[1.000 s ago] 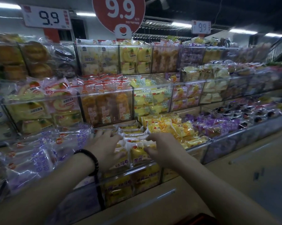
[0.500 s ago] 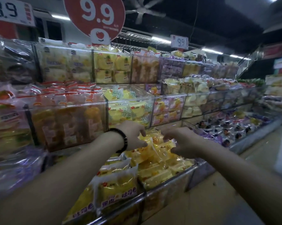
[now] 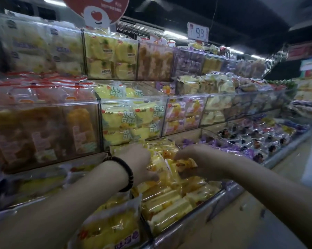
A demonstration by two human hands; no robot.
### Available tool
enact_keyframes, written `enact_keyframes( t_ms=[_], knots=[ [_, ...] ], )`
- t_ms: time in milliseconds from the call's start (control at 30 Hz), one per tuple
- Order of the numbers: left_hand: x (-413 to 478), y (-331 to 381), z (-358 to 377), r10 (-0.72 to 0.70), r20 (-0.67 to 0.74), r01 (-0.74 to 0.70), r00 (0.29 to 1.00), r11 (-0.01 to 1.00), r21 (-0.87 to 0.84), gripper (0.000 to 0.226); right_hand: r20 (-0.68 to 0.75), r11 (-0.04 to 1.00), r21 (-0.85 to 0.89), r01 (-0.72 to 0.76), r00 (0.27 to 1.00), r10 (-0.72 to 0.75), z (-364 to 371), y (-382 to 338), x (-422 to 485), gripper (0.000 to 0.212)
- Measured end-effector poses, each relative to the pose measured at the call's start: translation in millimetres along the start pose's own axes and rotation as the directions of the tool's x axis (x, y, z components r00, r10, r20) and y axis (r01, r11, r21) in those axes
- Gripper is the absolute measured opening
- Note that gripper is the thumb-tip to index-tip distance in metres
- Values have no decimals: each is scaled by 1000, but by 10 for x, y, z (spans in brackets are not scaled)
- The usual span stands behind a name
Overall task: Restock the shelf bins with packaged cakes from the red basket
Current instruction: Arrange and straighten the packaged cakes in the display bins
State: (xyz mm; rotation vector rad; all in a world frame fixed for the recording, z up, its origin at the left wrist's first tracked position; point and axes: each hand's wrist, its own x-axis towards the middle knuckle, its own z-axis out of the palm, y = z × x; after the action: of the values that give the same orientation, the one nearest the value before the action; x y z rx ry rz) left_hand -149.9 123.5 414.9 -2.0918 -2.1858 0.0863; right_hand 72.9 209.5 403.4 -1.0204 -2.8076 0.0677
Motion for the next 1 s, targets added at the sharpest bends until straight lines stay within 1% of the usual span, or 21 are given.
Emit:
enact_keyframes(
  t_ms=[133, 200, 300, 400, 433, 533, 600, 733, 867, 1000],
  knots=[
    [-65, 28, -51, -42, 33, 43, 999, 999, -25, 60, -75, 997, -1, -76, 994, 76, 32, 67, 19, 44],
    [-72, 34, -68, -66, 50, 68, 997, 997, -40, 62, -142, 994, -5, -109, 984, 108, 40, 67, 76, 40],
    [-99, 65, -58, -88, 47, 89, 995, 996, -15, 67, -238, 987, -17, -161, 959, 152, 29, 31, 188, 37],
    [-153, 108, -19, -78, 27, 79, 997, 997, -19, 65, -331, 985, -67, -156, 935, 126, 48, -57, 279, 39],
    [-166, 115, -11, -74, 27, 74, 997, 997, -33, 64, -338, 985, -90, -147, 935, 109, 65, -96, 308, 40],
    [-206, 134, 0, -58, 52, 60, 997, 997, -49, 63, -303, 980, -148, -133, 949, 83, 136, -202, 416, 40],
    [-211, 170, 18, -47, 69, 50, 996, 998, -45, 68, -299, 976, -174, -129, 952, 73, 162, -244, 470, 38],
    [-211, 215, 73, -45, 74, 46, 996, 999, -3, 66, -262, 959, -266, -97, 965, 24, 199, -296, 544, 34],
    [-186, 157, 81, -34, 111, 35, 993, 999, -6, 72, -146, 989, -130, -65, 988, 46, 46, -198, 527, 39],
    [-148, 70, 41, -38, 147, 51, 988, 995, -85, 85, -105, 992, -95, -82, 992, 72, 37, -160, 499, 42]
  ],
)
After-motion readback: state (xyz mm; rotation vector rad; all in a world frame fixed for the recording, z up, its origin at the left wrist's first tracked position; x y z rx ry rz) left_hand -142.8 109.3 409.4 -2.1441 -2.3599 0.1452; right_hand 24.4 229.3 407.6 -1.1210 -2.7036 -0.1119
